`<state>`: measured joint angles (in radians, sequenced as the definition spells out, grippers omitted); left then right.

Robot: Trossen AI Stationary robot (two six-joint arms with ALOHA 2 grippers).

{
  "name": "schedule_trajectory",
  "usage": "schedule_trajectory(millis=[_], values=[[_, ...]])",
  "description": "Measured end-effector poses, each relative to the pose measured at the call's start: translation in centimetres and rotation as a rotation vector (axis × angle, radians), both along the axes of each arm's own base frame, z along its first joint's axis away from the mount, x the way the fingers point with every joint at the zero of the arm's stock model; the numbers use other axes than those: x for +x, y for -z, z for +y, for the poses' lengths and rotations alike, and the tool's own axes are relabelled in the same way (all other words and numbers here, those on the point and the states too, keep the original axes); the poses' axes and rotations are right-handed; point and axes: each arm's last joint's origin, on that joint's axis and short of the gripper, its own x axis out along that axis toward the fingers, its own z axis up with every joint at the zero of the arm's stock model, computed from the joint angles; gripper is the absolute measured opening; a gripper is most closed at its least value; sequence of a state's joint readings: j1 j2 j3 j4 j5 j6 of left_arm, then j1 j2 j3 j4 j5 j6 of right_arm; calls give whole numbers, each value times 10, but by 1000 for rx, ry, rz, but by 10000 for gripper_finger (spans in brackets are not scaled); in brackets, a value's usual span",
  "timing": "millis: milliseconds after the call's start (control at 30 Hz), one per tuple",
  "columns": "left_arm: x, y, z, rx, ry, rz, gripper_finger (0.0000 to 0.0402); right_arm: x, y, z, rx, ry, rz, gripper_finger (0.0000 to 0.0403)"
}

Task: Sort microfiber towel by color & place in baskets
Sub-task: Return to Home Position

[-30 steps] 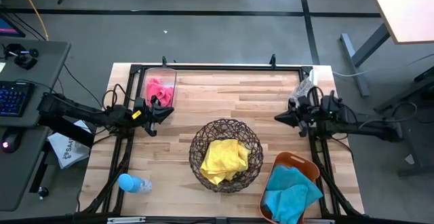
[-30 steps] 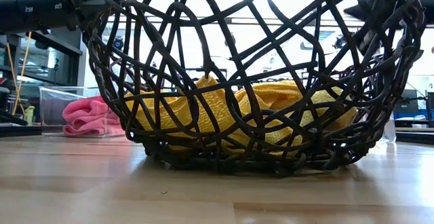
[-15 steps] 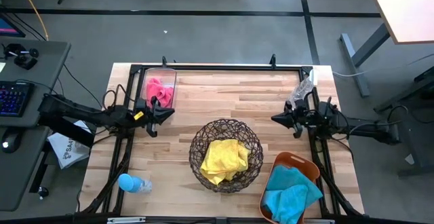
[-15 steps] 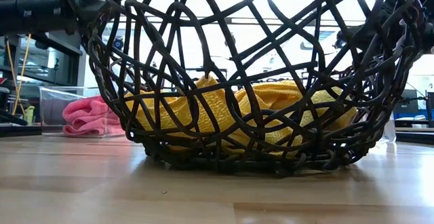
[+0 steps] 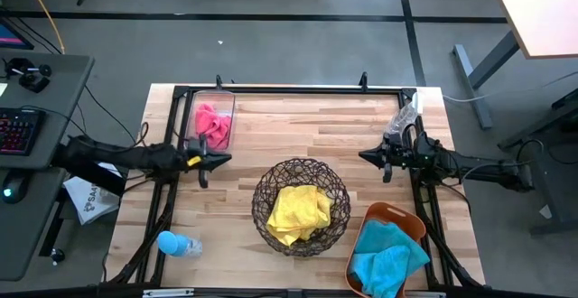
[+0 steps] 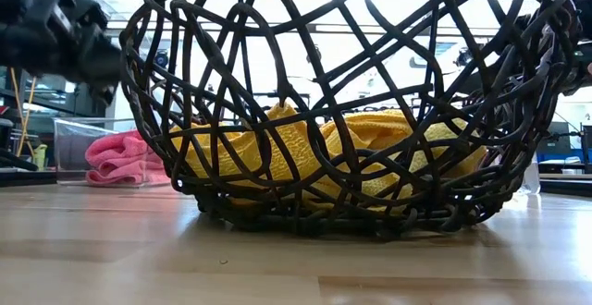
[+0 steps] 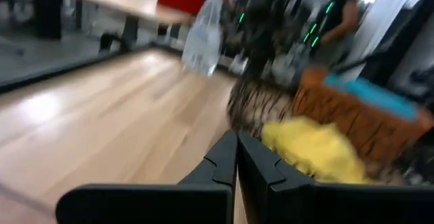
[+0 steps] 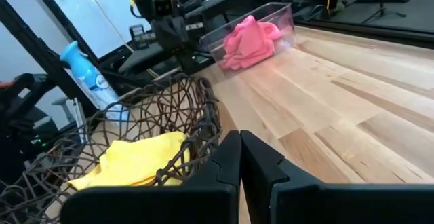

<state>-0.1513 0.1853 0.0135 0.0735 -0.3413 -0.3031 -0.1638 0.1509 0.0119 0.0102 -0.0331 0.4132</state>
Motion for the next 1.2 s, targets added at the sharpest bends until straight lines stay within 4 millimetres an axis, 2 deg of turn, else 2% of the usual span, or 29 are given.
schedule_trajectory(millis=[233,467,1200], values=[[-12,-14,2,-26,7,-168,1,-4,-6,1,-11,-6,-69,0],[-11,-13,0,-26,29,-163,1,-9,-19,3,-34,-19,-217,0],[-11,-12,-1,-26,48,-156,1,-7,-12,6,-19,-50,-143,0]])
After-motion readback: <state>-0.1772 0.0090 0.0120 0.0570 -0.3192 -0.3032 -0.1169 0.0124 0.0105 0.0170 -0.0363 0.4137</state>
